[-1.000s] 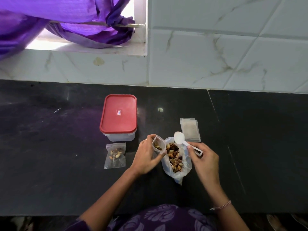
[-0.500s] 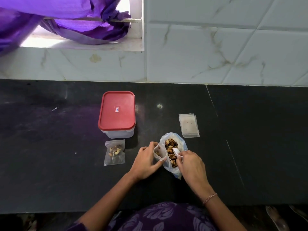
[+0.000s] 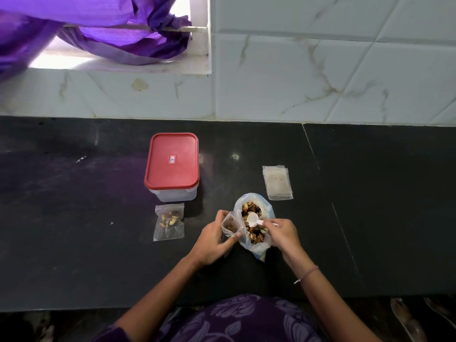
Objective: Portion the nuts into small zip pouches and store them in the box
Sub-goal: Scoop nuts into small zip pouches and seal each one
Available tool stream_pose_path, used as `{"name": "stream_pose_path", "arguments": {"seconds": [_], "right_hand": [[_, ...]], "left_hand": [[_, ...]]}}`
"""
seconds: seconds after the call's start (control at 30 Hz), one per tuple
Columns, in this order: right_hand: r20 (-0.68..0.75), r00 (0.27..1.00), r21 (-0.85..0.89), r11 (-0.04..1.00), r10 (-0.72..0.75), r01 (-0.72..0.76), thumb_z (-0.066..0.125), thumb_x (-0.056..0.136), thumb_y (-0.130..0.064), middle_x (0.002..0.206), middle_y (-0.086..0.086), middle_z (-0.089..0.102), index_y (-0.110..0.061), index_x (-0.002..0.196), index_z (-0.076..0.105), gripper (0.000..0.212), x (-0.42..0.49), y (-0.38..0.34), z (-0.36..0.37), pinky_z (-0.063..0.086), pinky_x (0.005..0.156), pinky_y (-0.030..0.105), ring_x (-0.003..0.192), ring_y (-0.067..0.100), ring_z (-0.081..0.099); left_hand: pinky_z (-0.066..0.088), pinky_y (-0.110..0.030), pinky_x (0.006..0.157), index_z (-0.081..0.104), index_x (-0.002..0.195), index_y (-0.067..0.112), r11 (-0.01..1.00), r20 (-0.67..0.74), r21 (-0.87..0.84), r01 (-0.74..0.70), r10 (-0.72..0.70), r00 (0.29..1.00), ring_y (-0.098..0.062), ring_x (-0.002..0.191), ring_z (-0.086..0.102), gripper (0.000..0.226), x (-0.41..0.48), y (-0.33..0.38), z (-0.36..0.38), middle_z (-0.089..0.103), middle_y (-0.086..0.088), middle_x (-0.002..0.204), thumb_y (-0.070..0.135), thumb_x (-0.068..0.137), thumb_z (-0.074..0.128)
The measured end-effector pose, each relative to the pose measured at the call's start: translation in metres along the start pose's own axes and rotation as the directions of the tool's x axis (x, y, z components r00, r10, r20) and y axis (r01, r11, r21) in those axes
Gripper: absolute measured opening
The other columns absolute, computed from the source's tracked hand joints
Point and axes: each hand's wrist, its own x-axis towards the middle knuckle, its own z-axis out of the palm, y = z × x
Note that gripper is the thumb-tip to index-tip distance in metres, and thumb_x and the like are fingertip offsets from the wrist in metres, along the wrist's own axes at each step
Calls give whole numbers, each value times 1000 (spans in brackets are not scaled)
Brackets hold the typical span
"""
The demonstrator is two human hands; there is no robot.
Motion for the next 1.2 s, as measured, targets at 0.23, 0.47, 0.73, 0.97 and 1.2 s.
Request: {"name": "stream_pose_path", "arguments": {"seconds": [0.23, 0.47, 0.73, 0.97, 1.2], "right_hand": [[-110, 928, -377, 878, -357, 294, 55, 93, -26, 102, 0, 70, -15, 116, 67, 28, -5, 0, -4, 52, 67, 19, 80, 5, 61], [54, 844, -676, 602, -534, 425, 45, 98, -28, 108, -2, 65, -20, 117, 63, 27, -9, 0, 6, 49, 79, 23, 98, 11, 58], [22, 975, -369, 905, -219, 212, 54, 94, -26, 109, 1, 69, -17, 113, 69, 26, 3, -2, 7, 53, 80, 26, 95, 13, 64], [99, 995, -43, 999, -2, 6, 61, 89, -22, 114, 3, 67, -15, 110, 70, 24, 20, 2, -2, 53, 88, 33, 97, 12, 61], [111, 994, 13, 1000, 13, -15, 62, 89, -24, 116, 1, 66, -16, 112, 69, 26, 20, 7, -1, 52, 83, 26, 98, 10, 61]], "left_hand": [[52, -29, 75, 42, 115, 28, 998, -10, 63, -1, 2, 1000, -2, 89, 62, 41, -1, 1, -1, 64, 14, 101, 55, 87, 54], [49, -21, 73, 39, 111, 32, 998, -17, 44, 33, -32, 999, -1, 86, 62, 33, -1, -4, -2, 63, 15, 97, 46, 89, 59], [52, -22, 74, 42, 112, 28, 999, 29, -34, 10, -9, 1000, -4, 87, 64, 31, 3, -3, 0, 65, 11, 97, 38, 91, 62], [49, -19, 71, 44, 109, 28, 999, 30, -38, 0, 1, 1000, -5, 86, 64, 28, 7, -3, -1, 66, 10, 95, 36, 91, 63], [49, -17, 72, 44, 111, 27, 1000, 43, -26, 13, -12, 999, -2, 87, 64, 29, 9, -4, -1, 67, 10, 97, 34, 91, 64]]}}
